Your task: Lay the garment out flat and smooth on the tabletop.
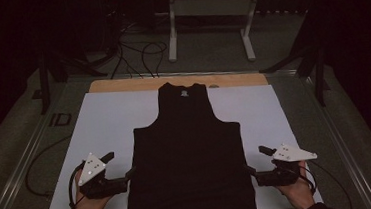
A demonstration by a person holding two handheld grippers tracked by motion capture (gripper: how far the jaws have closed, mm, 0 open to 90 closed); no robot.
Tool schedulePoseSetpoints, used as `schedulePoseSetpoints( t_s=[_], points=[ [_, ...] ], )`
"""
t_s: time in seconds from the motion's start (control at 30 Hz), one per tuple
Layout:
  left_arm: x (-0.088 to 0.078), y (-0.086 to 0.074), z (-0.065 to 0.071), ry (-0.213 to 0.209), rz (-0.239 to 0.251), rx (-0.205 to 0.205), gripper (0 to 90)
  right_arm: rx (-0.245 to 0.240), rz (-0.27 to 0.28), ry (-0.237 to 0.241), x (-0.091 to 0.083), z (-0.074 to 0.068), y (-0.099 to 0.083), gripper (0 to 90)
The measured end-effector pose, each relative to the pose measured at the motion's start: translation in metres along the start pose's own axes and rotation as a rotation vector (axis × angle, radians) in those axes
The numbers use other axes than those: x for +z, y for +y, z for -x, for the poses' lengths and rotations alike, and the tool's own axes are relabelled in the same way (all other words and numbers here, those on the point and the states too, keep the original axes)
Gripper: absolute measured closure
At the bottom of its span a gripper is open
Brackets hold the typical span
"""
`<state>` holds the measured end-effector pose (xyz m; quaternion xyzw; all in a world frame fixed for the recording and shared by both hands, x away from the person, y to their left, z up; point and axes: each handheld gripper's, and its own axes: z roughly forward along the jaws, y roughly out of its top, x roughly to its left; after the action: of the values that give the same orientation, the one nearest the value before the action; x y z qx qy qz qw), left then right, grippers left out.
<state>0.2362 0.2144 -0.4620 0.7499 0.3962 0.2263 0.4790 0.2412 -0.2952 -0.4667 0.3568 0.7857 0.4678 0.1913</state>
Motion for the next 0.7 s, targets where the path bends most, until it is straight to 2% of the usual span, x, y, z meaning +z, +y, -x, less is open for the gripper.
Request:
schedulePoseSetpoints(
  t_s=[0.13, 0.27, 0.5, 0.7],
  points=[
    [0.006, 0.006, -0.006, -0.005, -0.025, 0.015, 3.8, -0.009, 0.015, -0.021, 0.005, 0.006, 0.007, 11.0],
    [0.012, 0.007, -0.014, -0.003, -0.02, 0.01, 1.4, -0.009, 0.022, -0.037, 0.01, 0.009, 0.01, 10.3],
    [0.013, 0.006, -0.026, 0.007, 0.035, -0.008, 0.0, -0.023, 0.051, -0.06, 0.016, 0.014, 0.016, 9.6],
    [0.011, 0.004, -0.032, 0.011, 0.07, -0.003, 0.0, -0.013, 0.071, -0.083, 0.018, 0.019, 0.017, 9.6]
  ],
)
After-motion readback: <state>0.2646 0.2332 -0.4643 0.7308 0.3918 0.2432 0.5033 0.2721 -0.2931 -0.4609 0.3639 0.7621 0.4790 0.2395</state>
